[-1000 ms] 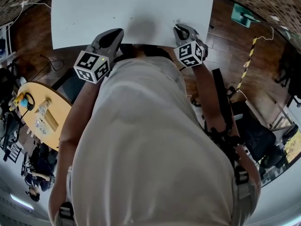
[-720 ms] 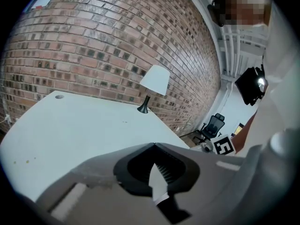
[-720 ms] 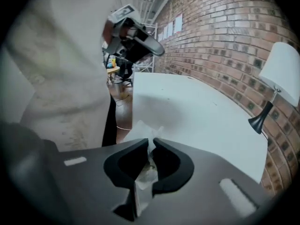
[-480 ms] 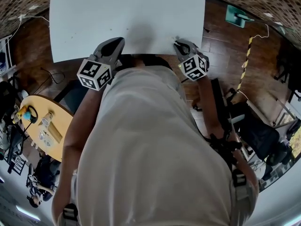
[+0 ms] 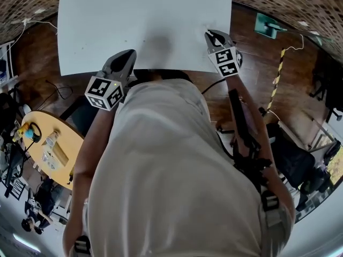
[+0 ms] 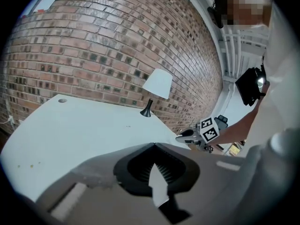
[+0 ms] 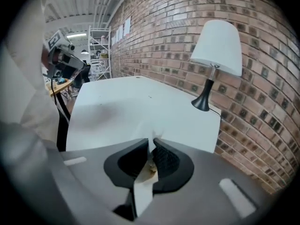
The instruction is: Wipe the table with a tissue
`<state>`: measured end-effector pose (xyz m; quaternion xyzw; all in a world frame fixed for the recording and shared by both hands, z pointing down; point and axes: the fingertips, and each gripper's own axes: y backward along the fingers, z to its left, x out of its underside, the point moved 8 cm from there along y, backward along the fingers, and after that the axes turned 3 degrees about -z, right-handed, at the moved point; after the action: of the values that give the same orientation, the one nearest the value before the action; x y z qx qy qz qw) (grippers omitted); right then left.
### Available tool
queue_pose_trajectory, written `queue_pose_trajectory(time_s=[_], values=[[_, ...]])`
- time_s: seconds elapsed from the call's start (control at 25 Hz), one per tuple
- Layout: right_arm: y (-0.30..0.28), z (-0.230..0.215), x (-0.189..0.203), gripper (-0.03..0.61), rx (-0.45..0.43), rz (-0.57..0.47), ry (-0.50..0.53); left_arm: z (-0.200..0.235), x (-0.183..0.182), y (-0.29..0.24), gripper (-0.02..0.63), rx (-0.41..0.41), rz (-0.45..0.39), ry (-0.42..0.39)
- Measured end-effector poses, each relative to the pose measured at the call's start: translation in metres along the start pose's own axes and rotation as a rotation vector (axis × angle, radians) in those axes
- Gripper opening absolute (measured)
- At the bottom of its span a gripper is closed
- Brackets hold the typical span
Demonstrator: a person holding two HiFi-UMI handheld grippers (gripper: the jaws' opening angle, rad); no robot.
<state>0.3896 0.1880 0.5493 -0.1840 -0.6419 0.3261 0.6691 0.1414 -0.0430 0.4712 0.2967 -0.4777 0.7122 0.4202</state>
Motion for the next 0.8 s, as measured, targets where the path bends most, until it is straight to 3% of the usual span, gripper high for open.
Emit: queue_pose_trajectory(time_s=[0.4, 0.6, 0.8], values=[[-0.064, 0.000, -0.066, 0.034, -0.148, -0.044, 0.074, -0.006, -0.009, 0.015, 0.005, -0.115, -0.049, -0.005], [-0.100, -0.006, -0.091, 0.034, -0.159, 0.001, 0.116, 0.001, -0.003, 0.038, 0.005, -0.182, -0.109, 0.025], [-0.131, -0.007, -0.116, 0.034, -0.192, 0.036, 0.139, 0.016, 0.000, 0.052, 0.005, -0.200, -0.107, 0.047]])
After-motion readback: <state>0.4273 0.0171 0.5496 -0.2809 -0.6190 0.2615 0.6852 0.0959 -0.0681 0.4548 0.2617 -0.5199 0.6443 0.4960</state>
